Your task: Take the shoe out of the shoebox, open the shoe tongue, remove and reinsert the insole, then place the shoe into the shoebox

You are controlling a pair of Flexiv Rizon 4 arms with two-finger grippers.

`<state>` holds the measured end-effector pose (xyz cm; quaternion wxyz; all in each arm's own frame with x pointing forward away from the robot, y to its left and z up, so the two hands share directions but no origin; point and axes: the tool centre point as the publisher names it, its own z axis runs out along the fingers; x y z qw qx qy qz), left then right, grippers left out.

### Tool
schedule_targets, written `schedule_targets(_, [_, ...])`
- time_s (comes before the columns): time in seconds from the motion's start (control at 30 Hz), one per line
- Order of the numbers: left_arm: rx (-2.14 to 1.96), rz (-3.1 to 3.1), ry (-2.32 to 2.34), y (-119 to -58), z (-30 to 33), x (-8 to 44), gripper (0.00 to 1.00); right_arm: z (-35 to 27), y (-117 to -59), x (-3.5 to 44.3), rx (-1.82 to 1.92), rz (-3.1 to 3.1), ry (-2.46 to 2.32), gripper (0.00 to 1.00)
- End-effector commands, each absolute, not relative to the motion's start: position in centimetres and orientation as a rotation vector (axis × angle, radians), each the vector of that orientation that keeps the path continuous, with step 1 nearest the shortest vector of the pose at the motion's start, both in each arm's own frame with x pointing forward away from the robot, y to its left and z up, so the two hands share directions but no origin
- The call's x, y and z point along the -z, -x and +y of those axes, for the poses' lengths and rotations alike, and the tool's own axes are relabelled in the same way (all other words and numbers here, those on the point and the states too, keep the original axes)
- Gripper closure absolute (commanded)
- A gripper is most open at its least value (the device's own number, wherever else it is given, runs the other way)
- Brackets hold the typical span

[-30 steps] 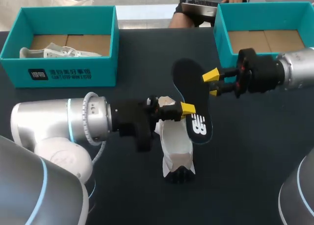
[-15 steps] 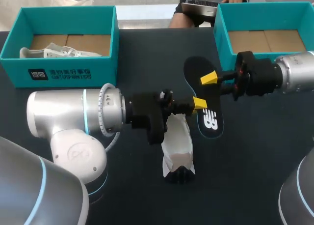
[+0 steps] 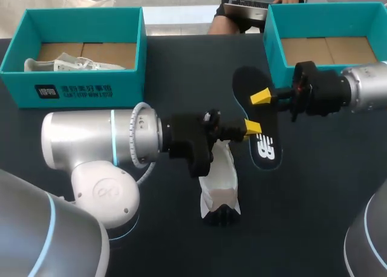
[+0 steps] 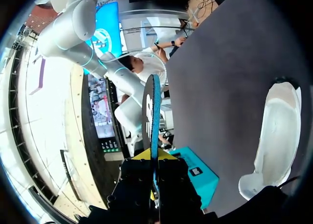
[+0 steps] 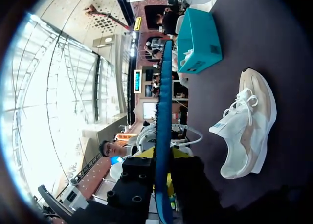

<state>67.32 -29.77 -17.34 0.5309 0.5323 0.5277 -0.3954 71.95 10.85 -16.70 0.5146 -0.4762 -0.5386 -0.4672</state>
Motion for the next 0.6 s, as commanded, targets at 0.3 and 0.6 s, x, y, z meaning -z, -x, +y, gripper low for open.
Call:
schedule_targets(0.3, [0.968, 1.304, -1.293, -66.8, -29.1, 18.3, 0.52, 10.7, -72.6, 17.3, 1.111, -1.285, 1.134, 1.00])
schedule_targets(0.6, [0.918, 1.417, -1.303, -68.5, -25.4, 18.8, 0.00, 10.4, -72.9, 18.7, 1.112, -1.254, 1.134, 1.00])
